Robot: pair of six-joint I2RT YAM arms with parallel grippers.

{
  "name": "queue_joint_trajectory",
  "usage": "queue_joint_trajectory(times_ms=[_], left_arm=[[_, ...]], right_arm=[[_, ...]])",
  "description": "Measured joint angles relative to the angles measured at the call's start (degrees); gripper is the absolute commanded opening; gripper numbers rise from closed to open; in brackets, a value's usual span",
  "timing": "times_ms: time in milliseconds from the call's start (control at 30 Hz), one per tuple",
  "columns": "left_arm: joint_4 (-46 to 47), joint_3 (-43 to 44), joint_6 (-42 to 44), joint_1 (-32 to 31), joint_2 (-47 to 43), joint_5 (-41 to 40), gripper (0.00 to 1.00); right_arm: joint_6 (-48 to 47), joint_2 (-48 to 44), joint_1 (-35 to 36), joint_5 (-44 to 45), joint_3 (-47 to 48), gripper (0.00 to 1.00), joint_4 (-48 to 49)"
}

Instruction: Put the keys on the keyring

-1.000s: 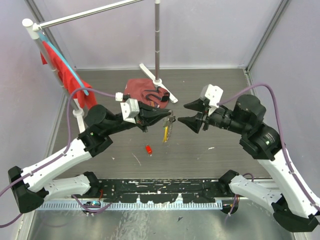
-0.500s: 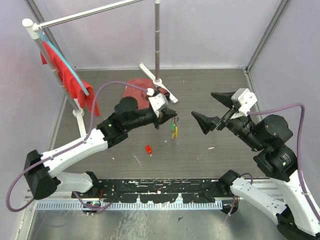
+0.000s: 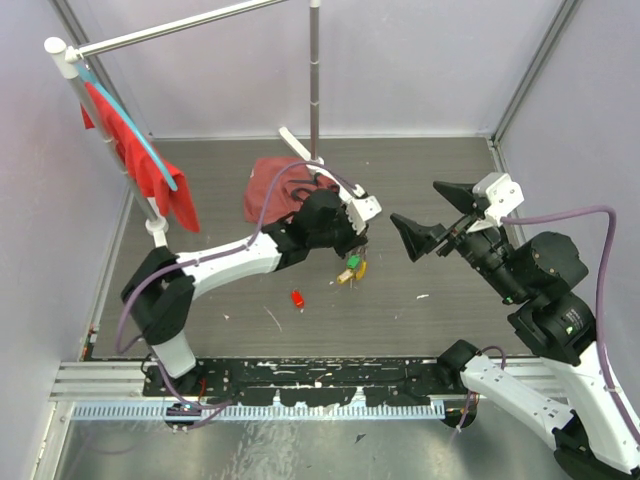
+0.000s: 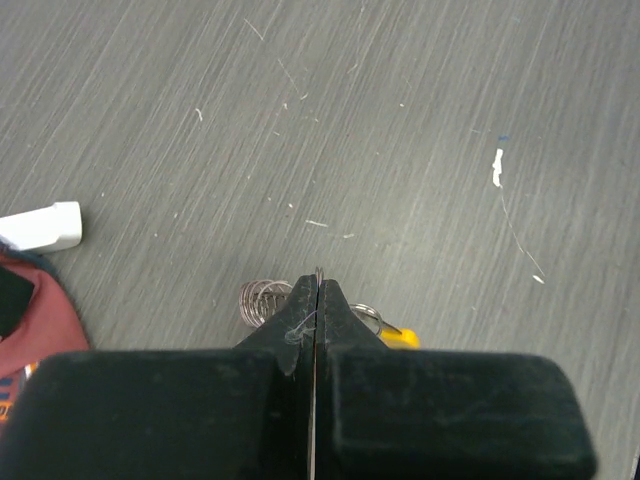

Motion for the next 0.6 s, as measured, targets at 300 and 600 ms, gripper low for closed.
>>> queue_joint_trajectory(times_ms=[300, 600], left_arm=[[-0.63, 10.82, 0.37, 0.0, 11.87, 1.9, 0.39], [-0.09, 12.94, -4.07, 0.22, 15.21, 0.55, 0.82]], right_arm=[[2.45, -0.72, 0.0, 0.96, -0.66, 1.0, 0.02], [2.82, -1.6, 0.0, 3.34, -1.03, 1.0, -0.35]])
